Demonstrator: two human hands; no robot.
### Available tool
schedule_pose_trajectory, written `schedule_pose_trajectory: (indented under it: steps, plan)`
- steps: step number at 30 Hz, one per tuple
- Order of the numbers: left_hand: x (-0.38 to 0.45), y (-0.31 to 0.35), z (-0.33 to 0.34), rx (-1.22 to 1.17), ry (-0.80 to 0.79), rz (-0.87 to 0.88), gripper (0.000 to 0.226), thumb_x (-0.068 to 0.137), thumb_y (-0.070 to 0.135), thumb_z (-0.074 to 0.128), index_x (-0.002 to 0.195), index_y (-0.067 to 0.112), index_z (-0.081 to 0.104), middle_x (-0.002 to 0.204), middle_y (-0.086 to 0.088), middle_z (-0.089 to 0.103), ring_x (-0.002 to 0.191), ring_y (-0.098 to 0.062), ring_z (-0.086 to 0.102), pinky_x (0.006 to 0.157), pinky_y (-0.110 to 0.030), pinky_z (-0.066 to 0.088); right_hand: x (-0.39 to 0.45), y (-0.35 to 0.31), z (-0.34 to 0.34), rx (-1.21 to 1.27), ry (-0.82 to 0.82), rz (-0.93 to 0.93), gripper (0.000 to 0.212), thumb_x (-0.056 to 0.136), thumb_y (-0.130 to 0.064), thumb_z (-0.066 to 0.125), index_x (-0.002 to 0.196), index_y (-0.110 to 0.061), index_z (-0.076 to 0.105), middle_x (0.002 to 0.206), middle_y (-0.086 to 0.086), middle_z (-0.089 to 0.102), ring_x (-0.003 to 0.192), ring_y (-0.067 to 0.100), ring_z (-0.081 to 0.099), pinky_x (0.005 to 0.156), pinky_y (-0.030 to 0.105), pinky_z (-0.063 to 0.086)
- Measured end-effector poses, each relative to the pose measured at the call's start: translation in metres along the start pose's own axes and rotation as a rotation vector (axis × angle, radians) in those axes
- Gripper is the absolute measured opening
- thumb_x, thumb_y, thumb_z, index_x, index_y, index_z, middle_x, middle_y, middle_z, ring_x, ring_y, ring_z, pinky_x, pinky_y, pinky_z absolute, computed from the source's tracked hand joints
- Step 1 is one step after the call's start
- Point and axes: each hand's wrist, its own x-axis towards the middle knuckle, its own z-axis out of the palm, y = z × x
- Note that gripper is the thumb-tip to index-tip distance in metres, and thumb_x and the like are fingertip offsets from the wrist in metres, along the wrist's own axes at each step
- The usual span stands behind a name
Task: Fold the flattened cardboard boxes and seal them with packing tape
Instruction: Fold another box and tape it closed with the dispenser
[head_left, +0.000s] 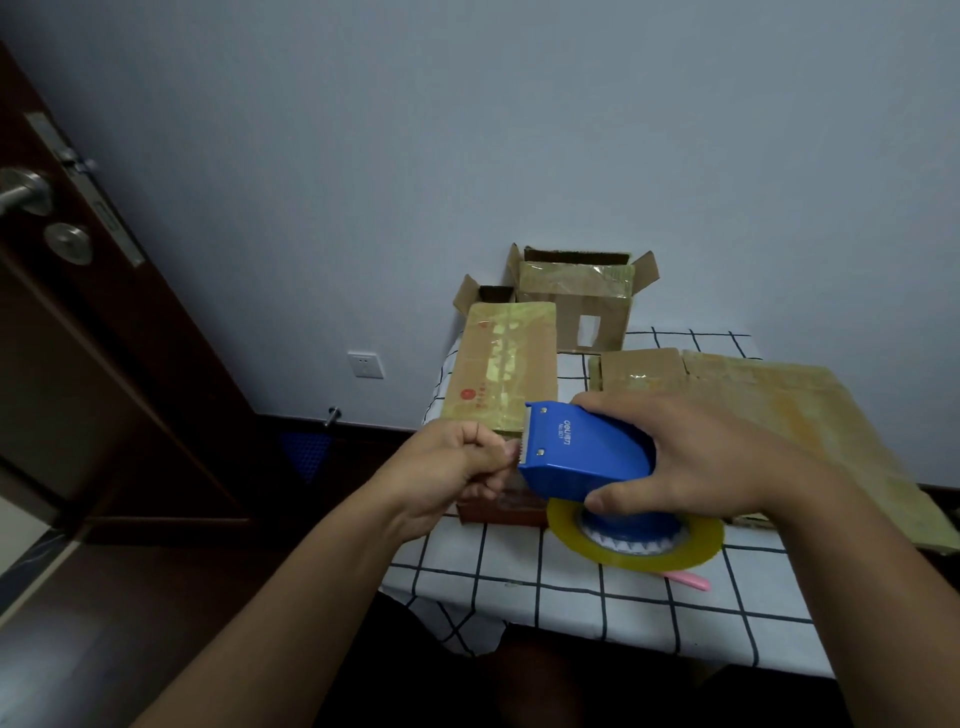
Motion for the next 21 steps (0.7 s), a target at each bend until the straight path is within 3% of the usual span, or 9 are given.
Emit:
schedule_pose_trajectory:
  steps: [3,7,13,21]
  plan:
    - [0.006,0.012,-0.018,0.009,0.056,0.014,0.018,0.087,0.008,0.067,0.070,0.010,0.061,0.060,-0.001,0.061,0.054,-0.008,0.055,0.056,-0.019,0.047,0.000,0.012,-0.010,0.007,-0.013,0.037,0.053,0.077,-0.054,0.076,0.122,-0.042,0.052,0.107,-0.020,0.060,0.098,-0.002,0.052,0.077,0.018,0.045]
    - [0.011,0.017,-0.050,0.019,0.139,0.003,0.021,0.089,0.011,0.067,0.068,0.011,0.062,0.061,-0.001,0.060,0.054,-0.006,0.053,0.053,-0.015,0.047,0.001,0.029,-0.025,-0.040,-0.013,0.081,0.066,0.065,-0.073,0.063,0.125,-0.048,0.052,0.106,-0.023,0.060,0.094,0.000,0.057,0.079,0.029,0.049]
    - [0.019,0.015,-0.064,0.106,0.156,-0.039,0.020,0.094,0.016,0.061,0.076,0.011,0.068,0.067,0.000,0.066,0.059,-0.005,0.058,0.055,-0.015,0.049,0.018,0.037,-0.032,-0.097,-0.068,0.137,0.082,0.060,-0.081,0.060,0.134,-0.047,0.047,0.117,-0.021,0.056,0.102,0.007,0.057,0.087,0.038,0.052]
    - [0.031,0.004,-0.067,0.170,0.312,-0.047,0.014,0.092,0.020,0.067,0.081,0.011,0.067,0.065,0.001,0.068,0.061,-0.008,0.060,0.056,-0.020,0.047,0.042,0.036,-0.029,-0.101,-0.111,0.196,0.079,0.071,-0.057,0.078,0.141,-0.041,0.045,0.126,-0.012,0.056,0.110,0.015,0.057,0.096,0.042,0.049]
